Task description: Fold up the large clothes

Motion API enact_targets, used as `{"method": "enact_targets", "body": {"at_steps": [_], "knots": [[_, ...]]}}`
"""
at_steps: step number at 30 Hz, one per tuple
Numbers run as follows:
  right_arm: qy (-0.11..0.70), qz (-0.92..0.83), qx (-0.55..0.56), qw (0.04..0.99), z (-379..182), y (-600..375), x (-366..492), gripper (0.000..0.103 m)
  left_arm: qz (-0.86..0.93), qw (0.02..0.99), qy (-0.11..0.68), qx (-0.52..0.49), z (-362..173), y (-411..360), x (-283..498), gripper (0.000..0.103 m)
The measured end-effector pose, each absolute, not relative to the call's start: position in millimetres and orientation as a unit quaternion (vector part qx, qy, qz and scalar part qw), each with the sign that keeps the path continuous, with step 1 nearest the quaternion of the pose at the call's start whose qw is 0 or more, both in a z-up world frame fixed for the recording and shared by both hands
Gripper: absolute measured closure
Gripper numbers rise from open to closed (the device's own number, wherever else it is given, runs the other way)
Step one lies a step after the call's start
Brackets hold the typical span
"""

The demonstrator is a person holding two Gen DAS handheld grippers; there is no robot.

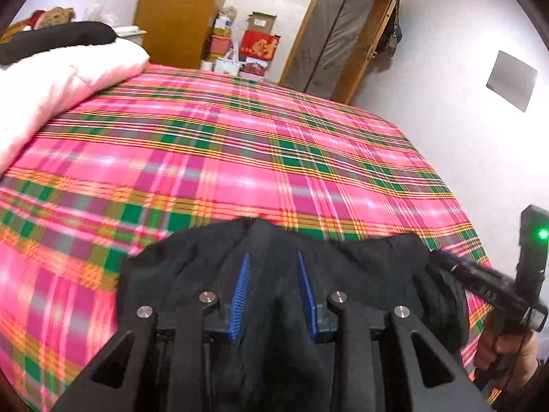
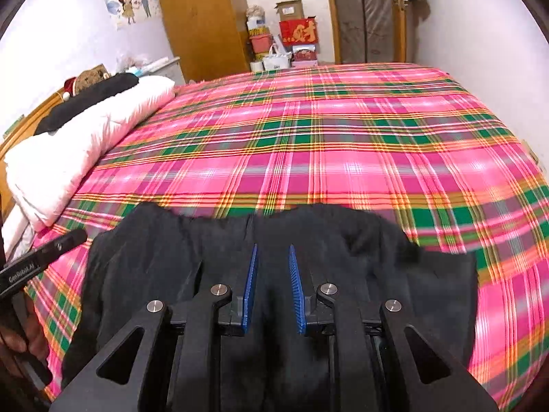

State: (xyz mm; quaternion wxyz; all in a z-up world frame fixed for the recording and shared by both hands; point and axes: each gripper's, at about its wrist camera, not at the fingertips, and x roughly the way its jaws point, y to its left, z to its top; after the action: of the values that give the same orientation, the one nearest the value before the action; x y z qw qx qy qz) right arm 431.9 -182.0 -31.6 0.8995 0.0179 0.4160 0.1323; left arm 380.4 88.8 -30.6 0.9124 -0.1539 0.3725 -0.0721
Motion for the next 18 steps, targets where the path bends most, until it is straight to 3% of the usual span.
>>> {"method": "enact_targets", "body": {"at_steps": [5,9,15,18], "knots": [[0.485,0.083,0.045,0.869,-96.6,-213.4,476.2,0.085,-0.064,0.893,0.42,-0.145,-84.1,75.0,424.2,0.073],[0.469,0.093,0.065,0.876,-118.7,-225.1,471.5,0.086,-0.059,0.909,0.398,-0.11,-110.1,62.5,414.6,0.073],[0.471,0.067,0.038,0.879,-93.9,-216.4,462.9,0.085,-0.048,0.904,0.414,-0.09,-97.4,57.4,413.0,0.073],[0.414,0.097,0.042,0.904,-47.6,-218.2,426.4,0.085,-0.063,0.911,0.388,-0.124,-64.6,73.4,384.5,0.073]]}}
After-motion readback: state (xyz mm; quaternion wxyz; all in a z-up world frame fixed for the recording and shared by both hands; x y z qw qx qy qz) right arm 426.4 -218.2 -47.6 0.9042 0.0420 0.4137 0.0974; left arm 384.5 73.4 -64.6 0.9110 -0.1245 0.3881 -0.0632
